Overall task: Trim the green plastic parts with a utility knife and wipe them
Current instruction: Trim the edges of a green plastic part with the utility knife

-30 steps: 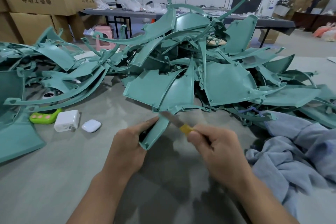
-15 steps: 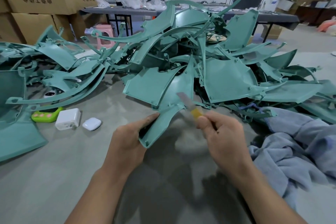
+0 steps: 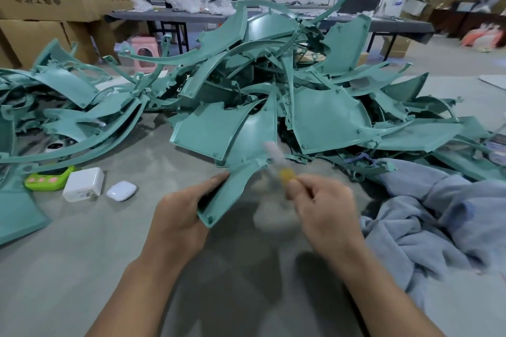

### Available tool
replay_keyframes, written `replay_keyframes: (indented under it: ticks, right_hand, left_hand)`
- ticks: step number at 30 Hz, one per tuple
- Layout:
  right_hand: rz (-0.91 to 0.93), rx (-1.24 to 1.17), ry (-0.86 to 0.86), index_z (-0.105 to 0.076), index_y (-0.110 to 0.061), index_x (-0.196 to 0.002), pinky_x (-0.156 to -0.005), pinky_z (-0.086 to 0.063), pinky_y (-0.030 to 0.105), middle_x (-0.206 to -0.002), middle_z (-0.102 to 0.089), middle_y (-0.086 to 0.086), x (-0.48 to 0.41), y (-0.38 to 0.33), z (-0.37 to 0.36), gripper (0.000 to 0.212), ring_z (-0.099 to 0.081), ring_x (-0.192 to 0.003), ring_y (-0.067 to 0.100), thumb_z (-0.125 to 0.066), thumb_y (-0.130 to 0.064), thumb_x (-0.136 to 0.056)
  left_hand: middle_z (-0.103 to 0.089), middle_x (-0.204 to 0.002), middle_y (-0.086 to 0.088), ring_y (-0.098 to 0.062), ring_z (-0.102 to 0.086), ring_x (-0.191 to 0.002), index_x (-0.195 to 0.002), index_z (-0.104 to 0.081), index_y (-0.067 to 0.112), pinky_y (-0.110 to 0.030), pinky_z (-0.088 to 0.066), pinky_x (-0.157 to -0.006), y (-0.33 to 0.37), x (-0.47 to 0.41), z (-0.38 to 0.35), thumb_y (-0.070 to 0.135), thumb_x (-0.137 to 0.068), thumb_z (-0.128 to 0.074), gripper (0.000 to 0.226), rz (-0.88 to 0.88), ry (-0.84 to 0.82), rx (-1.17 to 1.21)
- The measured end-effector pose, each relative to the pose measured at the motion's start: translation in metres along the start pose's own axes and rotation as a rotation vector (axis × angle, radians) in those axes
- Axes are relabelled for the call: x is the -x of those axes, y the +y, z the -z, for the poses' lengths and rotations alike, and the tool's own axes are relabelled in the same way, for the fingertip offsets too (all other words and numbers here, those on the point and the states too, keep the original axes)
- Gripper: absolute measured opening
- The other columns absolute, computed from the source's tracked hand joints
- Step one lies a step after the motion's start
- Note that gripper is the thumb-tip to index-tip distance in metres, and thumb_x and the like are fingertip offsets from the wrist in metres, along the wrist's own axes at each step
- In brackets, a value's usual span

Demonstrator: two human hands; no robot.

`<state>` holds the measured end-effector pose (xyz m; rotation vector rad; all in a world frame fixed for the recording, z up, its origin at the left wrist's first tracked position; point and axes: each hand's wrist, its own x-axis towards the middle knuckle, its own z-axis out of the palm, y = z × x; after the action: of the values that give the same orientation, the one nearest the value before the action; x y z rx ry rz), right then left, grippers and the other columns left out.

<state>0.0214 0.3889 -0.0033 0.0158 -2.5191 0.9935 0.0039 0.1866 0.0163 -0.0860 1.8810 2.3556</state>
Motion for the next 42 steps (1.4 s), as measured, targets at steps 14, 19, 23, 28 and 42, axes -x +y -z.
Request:
replay_keyframes:
  ticks: [14, 19, 23, 28, 42]
  right_hand:
    - [-0.737, -1.435, -0.340, -0.068, 0.007, -0.117, -0.074, -0.062, 0.039, -0.114, -0.072, 0.025, -0.003, -0.008, 0.024, 0.048, -0.071, -0.097, 0.032, -0.067, -0.019, -0.077]
    - [-0.464, -1.397, -0.573, -0.070, -0.008, -0.069, -0.083, -0.056, 0.037, -0.115, -0.064, 0.023, 0.006, -0.015, 0.021, 0.023, -0.068, -0.095, 0.029, -0.075, -0.029, -0.078]
    - [-0.492, -1.341, -0.392, -0.065, -0.009, -0.070, -0.083, -0.058, 0.039, -0.124, -0.073, 0.012, 0.003, -0.018, 0.015, 0.027, -0.070, -0.113, 0.030, -0.065, -0.032, -0.084]
    - [-0.634, -1.353, -0.169, -0.055, -0.012, -0.074, -0.101, -0.050, 0.043, -0.123, -0.074, 0.006, -0.004, -0.007, 0.020, 0.033, -0.065, -0.123, 0.025, -0.049, -0.027, -0.102]
    - [-0.642, -1.435, -0.053, -0.065, 0.005, -0.080, -0.095, -0.058, 0.041, -0.113, -0.075, 0.019, -0.001, -0.018, 0.008, 0.022, -0.070, -0.113, 0.027, -0.059, -0.010, -0.095]
  left_hand:
    - [-0.071, -0.121, 0.022, 0.001, -0.059, -0.126, -0.103, -0.082, 0.036, -0.031, -0.048, -0.110, -0.026, -0.007, 0.007, -0.024, -0.067, -0.047, 0.078, -0.465, -0.222, -0.500]
    - [-0.067, -0.136, 0.003, -0.022, -0.064, -0.124, -0.146, -0.052, 0.040, -0.043, -0.048, -0.107, -0.031, -0.012, 0.005, 0.048, -0.072, -0.084, 0.081, 0.021, -0.267, -0.141]
    - [-0.074, -0.117, -0.020, -0.036, -0.072, -0.104, -0.119, -0.075, 0.013, -0.037, -0.060, -0.085, -0.029, -0.011, 0.009, 0.007, -0.078, -0.082, 0.042, 0.175, -0.435, -0.006]
    - [-0.076, -0.114, -0.015, -0.020, -0.075, -0.095, -0.115, -0.073, 0.009, -0.030, -0.061, -0.077, -0.024, -0.026, 0.021, -0.003, -0.089, -0.057, 0.033, 0.053, -0.062, 0.311]
    - [-0.073, -0.121, -0.014, -0.029, -0.071, -0.112, -0.113, -0.076, 0.005, -0.041, -0.056, -0.092, -0.022, -0.022, 0.020, -0.003, -0.074, -0.064, 0.042, -0.074, -0.055, 0.324]
